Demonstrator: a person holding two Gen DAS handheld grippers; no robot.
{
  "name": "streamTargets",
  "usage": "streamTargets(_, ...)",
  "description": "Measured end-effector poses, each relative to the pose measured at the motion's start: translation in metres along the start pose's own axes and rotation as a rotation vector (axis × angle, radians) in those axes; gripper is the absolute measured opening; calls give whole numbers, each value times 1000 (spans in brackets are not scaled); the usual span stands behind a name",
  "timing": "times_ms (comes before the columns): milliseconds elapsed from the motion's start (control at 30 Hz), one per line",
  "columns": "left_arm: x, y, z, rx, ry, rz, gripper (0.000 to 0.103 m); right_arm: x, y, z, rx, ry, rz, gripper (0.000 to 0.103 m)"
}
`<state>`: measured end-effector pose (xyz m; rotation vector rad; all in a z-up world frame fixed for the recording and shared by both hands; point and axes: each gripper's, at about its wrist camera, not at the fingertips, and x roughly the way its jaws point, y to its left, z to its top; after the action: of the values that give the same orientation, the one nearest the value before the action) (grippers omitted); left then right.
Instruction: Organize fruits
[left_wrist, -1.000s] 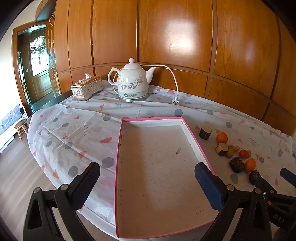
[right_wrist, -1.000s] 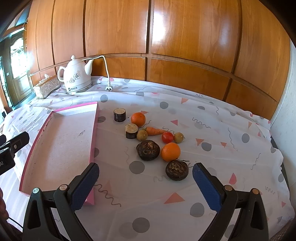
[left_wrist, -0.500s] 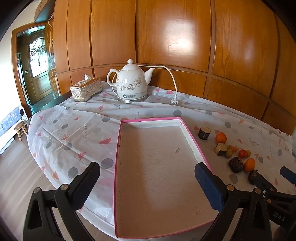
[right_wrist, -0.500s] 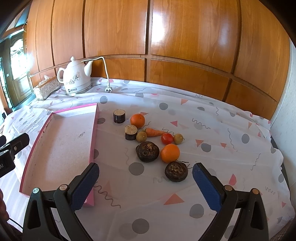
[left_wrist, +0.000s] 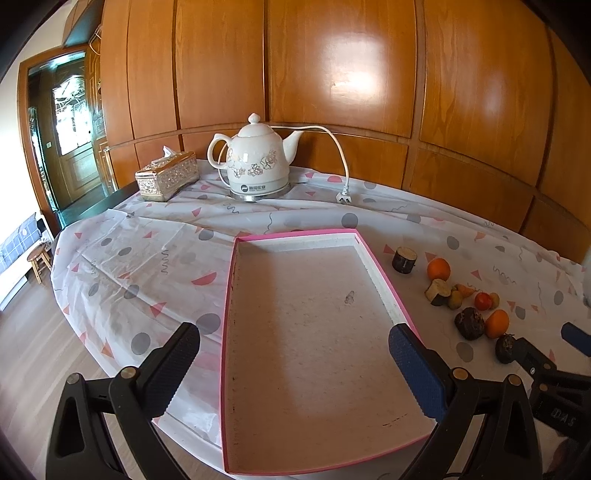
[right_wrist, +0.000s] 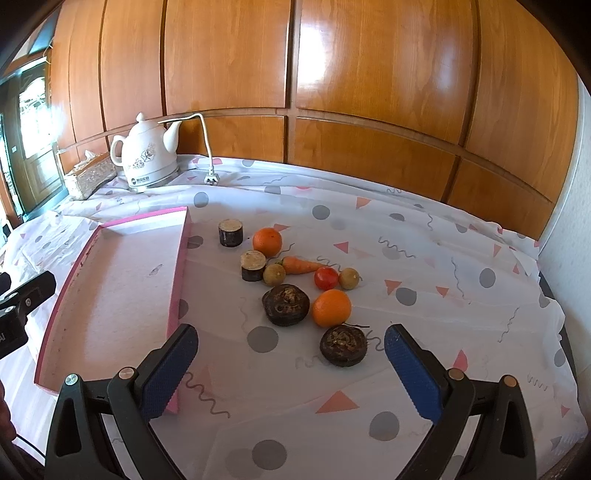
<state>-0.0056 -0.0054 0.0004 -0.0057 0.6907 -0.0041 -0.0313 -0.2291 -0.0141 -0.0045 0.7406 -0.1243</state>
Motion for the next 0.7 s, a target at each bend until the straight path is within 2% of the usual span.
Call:
streamTargets(133,3,1,0,-5,19,-38,103,6,-10,4,-6,20,5,102)
streamTargets(267,8,8,1,-51,55,-177,103,13,-32,12,-20,46,-19,102)
streamTargets(400,16,1,1,-40,113,-208,103,20,-65,24,-19,80,-62,102)
streamTargets(633,21,-14,-2,5,136,-238,103,28,-128,36,15,128,-142,102)
streamTargets(700,23,-16,-2,14,145,-252,103,32,-144,34,45,148,-142,102)
